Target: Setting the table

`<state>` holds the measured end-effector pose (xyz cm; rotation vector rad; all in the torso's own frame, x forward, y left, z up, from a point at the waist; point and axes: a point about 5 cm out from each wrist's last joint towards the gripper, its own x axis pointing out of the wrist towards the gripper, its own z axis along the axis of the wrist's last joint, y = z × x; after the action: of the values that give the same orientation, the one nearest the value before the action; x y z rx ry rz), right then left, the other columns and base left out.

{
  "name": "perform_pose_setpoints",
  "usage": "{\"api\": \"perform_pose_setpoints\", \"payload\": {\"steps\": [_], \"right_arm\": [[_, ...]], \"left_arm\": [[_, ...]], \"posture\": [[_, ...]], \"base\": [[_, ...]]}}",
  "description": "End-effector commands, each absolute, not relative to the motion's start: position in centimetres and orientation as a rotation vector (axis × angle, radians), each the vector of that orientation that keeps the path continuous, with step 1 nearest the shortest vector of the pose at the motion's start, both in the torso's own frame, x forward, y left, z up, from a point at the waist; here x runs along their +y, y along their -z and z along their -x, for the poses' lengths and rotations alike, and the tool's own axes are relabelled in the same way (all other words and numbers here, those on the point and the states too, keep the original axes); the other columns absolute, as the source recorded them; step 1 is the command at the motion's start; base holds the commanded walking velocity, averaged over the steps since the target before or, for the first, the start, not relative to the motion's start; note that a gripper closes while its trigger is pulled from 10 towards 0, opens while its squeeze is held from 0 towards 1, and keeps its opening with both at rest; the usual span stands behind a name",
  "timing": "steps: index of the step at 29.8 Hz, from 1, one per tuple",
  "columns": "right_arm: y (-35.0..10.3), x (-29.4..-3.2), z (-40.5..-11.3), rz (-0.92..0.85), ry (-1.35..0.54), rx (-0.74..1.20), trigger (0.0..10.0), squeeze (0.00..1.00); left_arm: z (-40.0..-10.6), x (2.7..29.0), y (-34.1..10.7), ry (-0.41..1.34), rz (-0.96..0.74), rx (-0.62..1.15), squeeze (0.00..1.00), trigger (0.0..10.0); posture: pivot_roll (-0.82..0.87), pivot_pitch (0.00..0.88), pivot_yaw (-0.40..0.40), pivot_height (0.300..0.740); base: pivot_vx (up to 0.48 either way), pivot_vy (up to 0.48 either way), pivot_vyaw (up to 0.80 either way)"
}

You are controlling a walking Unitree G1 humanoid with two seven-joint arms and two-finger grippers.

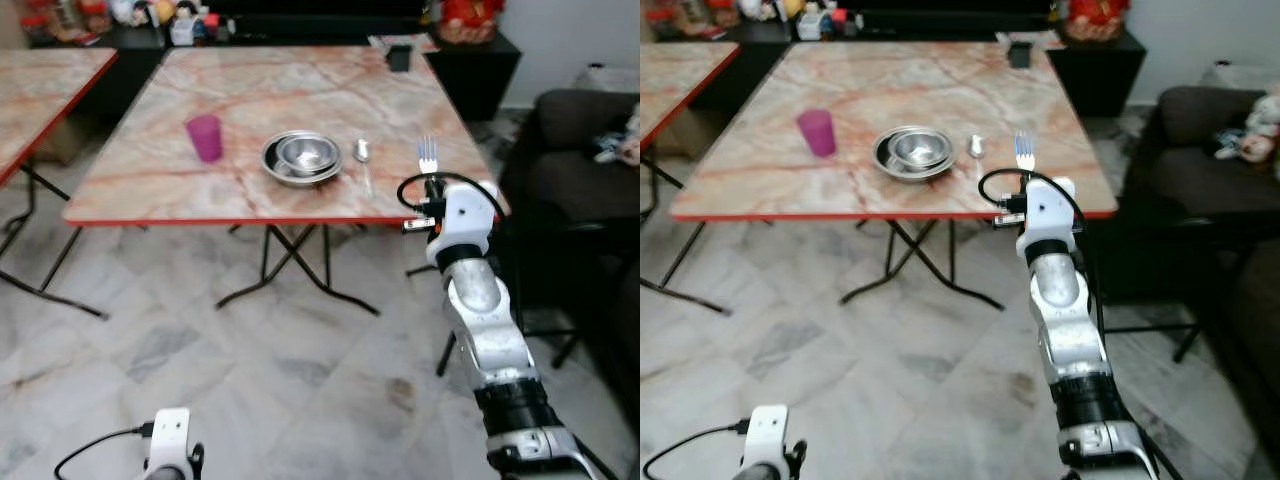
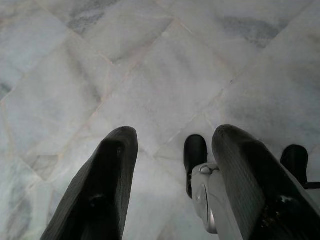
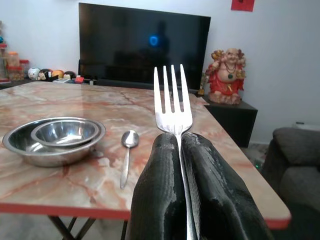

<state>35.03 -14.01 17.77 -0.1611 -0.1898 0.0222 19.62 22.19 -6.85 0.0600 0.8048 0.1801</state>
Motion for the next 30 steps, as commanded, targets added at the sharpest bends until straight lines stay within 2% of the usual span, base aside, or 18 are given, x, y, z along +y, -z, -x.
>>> {"api": "perform_pose_setpoints", "payload": {"steps": [1, 13, 30], "right_arm": [[-18.21, -13.73, -35.00, 0.153, -0.026, -0.200, 10.0, 0.00], [-17.94, -14.27, -35.18, 0.142, 0.010, -0.178, 10.0, 0.00], [-17.74, -14.13, -35.52, 0.122, 0.029, -0.164, 10.0, 0.00]], "left_arm": [[-19.20, 23.06, 6.87, -0.207, -0.058, 0.813, 0.00, 10.0], [-19.33, 23.21, 6.77, -0.210, -0.061, 0.810, 0.00, 10.0], [-19.63, 23.35, 6.59, -0.201, -0.070, 0.807, 0.00, 10.0]], "posture": [[0.01, 0.140, -0.001, 0.740], [0.01, 0.142, 0.007, 0.740], [0.02, 0.099, 0.013, 0.740]], "base": [[0.274, 0.000, 0.00], [0.378, 0.000, 0.00], [0.394, 0.000, -0.05]]}}
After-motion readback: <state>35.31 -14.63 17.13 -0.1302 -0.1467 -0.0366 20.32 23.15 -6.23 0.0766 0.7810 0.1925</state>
